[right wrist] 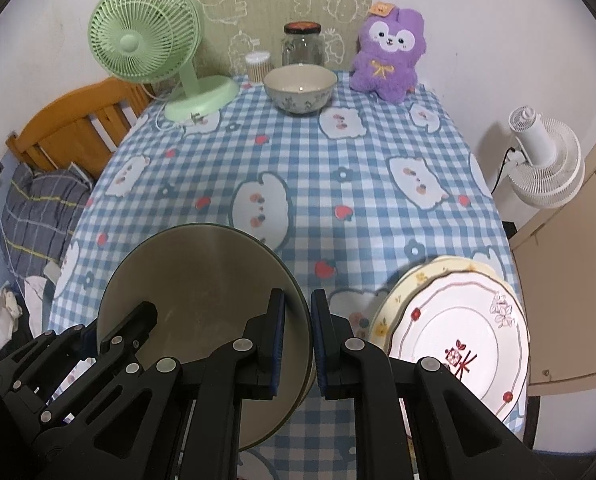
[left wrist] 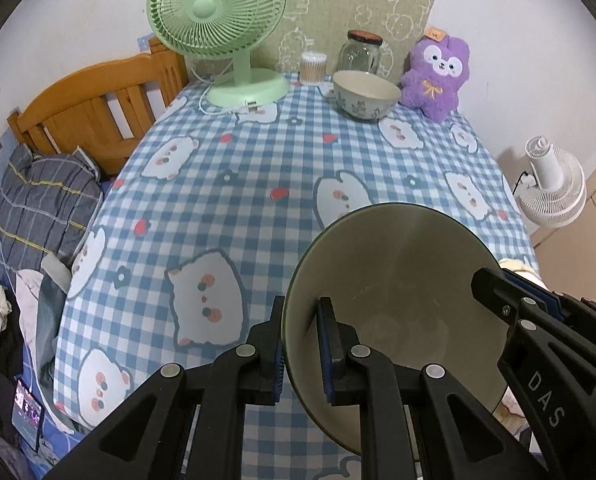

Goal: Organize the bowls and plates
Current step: 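Lift the patterned bowl with both grippers and carry it toward the plates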

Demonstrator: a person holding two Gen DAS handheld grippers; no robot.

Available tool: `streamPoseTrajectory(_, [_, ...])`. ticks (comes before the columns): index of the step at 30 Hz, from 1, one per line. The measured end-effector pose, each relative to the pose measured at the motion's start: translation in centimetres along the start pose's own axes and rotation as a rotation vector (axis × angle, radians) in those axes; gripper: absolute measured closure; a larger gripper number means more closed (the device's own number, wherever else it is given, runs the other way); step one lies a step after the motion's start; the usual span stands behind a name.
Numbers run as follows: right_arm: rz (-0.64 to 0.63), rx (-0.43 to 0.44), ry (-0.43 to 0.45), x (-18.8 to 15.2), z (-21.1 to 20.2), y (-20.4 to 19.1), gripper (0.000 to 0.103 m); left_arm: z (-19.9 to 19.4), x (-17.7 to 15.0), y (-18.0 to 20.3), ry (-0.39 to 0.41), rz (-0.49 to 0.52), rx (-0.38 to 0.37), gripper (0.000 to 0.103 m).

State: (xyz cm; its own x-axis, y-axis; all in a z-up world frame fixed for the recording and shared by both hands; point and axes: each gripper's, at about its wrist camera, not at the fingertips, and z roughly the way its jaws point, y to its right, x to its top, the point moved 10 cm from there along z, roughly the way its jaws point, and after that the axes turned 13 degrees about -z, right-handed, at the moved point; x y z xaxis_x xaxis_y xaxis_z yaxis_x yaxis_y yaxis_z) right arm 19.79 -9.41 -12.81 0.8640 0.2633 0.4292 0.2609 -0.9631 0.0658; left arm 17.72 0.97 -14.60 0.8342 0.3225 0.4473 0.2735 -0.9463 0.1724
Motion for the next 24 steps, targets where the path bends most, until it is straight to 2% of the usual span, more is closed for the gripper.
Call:
streamPoseTrajectory(13, [0.005, -0.004, -0.066, -2.3, 2.4, 0.1, 0.087, 2.2, -2.2, -0.3, -0.049, 0.02, 0.018, 0.091])
streamPoseTrajectory(24, [0.016, -0.01, -0.102, -2.9, 3.8, 0.2, 0.087, 3.5, -2.6, -0.2, -0.074, 0.035, 0.029, 0.091])
